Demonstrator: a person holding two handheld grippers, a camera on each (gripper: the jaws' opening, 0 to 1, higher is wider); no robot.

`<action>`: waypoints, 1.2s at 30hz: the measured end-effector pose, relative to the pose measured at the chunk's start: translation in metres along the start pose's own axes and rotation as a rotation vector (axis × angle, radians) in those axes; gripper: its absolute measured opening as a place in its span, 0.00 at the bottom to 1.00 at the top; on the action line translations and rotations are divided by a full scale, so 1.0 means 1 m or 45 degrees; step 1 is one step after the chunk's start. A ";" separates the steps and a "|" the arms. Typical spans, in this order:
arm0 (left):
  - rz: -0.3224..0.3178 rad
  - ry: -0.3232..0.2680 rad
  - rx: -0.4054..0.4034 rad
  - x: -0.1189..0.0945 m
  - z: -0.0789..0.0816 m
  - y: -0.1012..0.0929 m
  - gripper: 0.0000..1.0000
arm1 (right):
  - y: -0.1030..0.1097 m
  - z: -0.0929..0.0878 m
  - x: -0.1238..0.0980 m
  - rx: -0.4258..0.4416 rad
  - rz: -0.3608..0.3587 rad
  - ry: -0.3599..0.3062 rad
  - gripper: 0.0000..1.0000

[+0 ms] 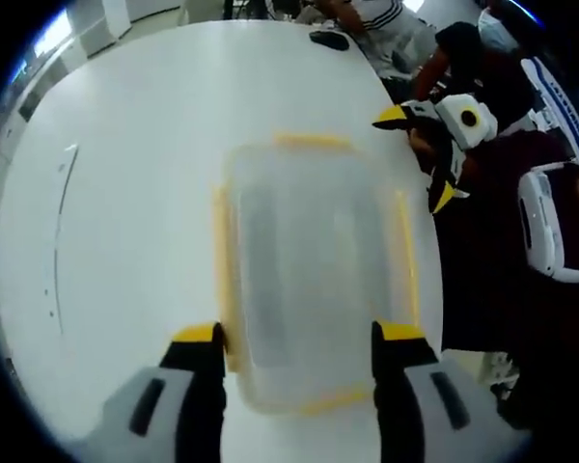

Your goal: Snap each plastic latch of the storage box into its locked position after aligning the lid with the box until every specified latch is closed and the lid sits flush.

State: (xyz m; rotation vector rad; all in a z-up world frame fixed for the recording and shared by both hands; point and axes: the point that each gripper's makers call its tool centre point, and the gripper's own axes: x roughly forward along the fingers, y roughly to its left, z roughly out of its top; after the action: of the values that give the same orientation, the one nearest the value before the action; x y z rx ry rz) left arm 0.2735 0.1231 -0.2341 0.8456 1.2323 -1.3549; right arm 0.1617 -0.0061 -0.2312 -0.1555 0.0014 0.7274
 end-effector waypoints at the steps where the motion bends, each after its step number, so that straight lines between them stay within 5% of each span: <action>1: -0.002 0.014 0.000 0.001 0.001 0.000 0.59 | -0.001 0.003 -0.002 -0.009 0.001 -0.001 0.69; 21: -0.075 0.054 -0.041 0.003 0.006 0.004 0.59 | -0.047 0.015 -0.019 -0.020 -0.098 -0.052 0.69; 36: -0.121 -0.001 -0.043 0.005 0.004 0.001 0.58 | -0.056 0.022 -0.014 -0.002 -0.136 -0.087 0.69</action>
State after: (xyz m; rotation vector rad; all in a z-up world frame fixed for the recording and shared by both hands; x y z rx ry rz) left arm 0.2743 0.1182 -0.2385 0.7716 1.3049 -1.4061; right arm 0.1875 -0.0535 -0.2007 -0.1310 -0.0721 0.6261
